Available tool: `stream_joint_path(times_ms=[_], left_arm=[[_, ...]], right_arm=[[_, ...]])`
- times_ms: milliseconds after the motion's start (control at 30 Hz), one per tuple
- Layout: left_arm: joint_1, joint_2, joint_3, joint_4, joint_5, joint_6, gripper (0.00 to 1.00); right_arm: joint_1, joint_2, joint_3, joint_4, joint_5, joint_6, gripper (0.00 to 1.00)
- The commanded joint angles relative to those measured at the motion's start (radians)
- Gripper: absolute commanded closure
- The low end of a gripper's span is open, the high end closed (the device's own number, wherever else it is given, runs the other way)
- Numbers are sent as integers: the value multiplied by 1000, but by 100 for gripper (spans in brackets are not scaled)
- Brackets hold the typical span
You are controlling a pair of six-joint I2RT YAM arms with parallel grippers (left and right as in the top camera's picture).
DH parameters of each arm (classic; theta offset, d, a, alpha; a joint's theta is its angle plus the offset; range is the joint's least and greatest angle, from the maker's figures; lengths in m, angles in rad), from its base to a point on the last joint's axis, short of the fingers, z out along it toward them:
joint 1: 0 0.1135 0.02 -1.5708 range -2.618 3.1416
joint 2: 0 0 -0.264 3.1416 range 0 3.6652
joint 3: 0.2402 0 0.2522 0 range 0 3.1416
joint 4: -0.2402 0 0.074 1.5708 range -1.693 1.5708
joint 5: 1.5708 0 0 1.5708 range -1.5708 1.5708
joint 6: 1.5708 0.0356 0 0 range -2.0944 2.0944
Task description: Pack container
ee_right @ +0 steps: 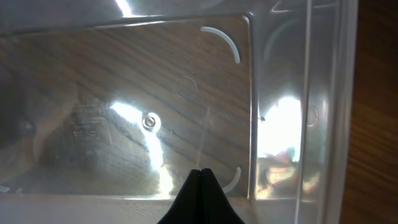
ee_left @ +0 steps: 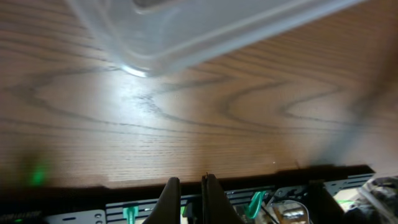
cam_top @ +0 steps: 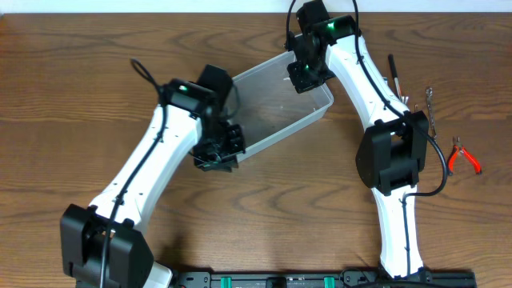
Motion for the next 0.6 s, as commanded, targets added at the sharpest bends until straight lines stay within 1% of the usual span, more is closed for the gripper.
stream_joint_path(times_ms=[0, 133, 267, 433, 567], left_arm=[[-44, 4, -11, 13, -49, -41, 94], [-76, 4, -31, 53, -59, -41, 94], [-85, 5, -91, 103, -60, -45, 94], [-84, 5, -171, 175, -131, -67, 94], [-84, 5, -182, 227, -153, -67, 94]], right_arm=[[19, -21, 2, 7, -21, -20, 99], [30, -21, 2, 7, -21, -20, 99], [35, -21, 2, 6, -21, -20, 99], [37, -21, 2, -1, -21, -20, 99], [37, -21, 2, -1, -21, -20, 99]])
